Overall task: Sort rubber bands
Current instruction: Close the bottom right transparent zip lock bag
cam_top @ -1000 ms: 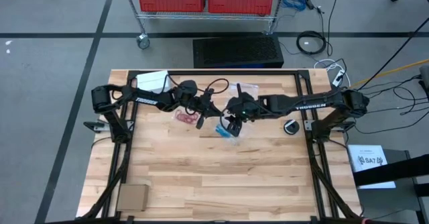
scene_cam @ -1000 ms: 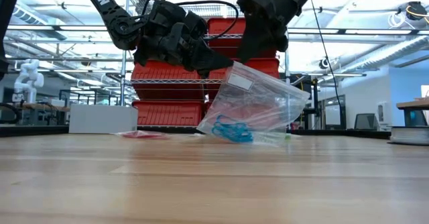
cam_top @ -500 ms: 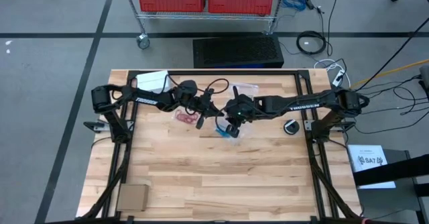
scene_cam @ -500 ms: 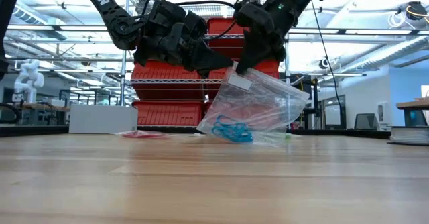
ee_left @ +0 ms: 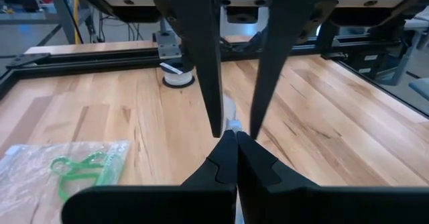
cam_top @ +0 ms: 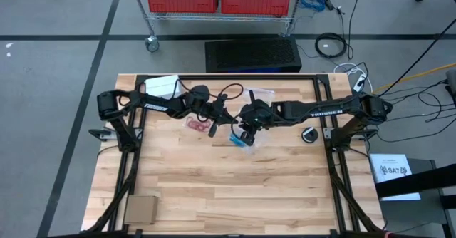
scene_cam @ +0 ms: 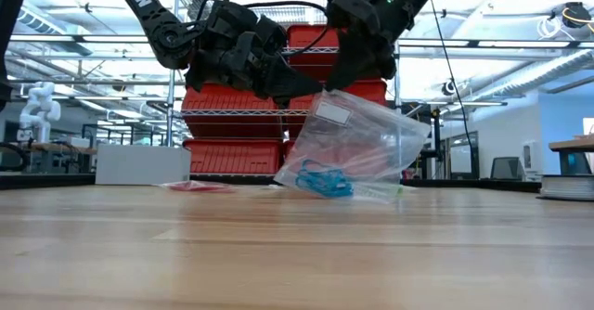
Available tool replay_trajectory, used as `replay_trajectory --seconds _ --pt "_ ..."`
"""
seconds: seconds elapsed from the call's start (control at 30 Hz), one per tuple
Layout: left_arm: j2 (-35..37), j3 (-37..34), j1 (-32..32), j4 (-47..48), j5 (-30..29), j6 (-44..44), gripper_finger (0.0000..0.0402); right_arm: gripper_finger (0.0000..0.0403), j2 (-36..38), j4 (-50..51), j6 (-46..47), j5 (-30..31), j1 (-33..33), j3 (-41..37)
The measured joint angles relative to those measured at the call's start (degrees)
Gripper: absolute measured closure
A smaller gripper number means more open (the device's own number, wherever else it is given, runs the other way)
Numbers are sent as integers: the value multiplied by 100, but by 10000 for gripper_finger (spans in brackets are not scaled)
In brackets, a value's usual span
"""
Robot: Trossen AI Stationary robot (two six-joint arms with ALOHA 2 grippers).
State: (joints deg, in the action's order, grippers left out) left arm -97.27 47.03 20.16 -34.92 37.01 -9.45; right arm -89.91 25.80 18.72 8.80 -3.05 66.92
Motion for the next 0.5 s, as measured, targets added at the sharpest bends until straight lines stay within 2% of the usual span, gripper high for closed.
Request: replay_trajectory --seconds 0.17,0.27,0.37,0.5 --pt "0 0 0 -4 0 0 402 295 3 -16 4 -47 1 0" --pt "0 -1 0 -10 0 0 402 288 3 -24 -31 -157 -2 0" --pt "0 0 0 -11 0 0 402 300 3 -67 -57 -168 -36 0" --pt "0 0 0 -11 -1 0 402 340 3 -62 -120 -162 -81 0"
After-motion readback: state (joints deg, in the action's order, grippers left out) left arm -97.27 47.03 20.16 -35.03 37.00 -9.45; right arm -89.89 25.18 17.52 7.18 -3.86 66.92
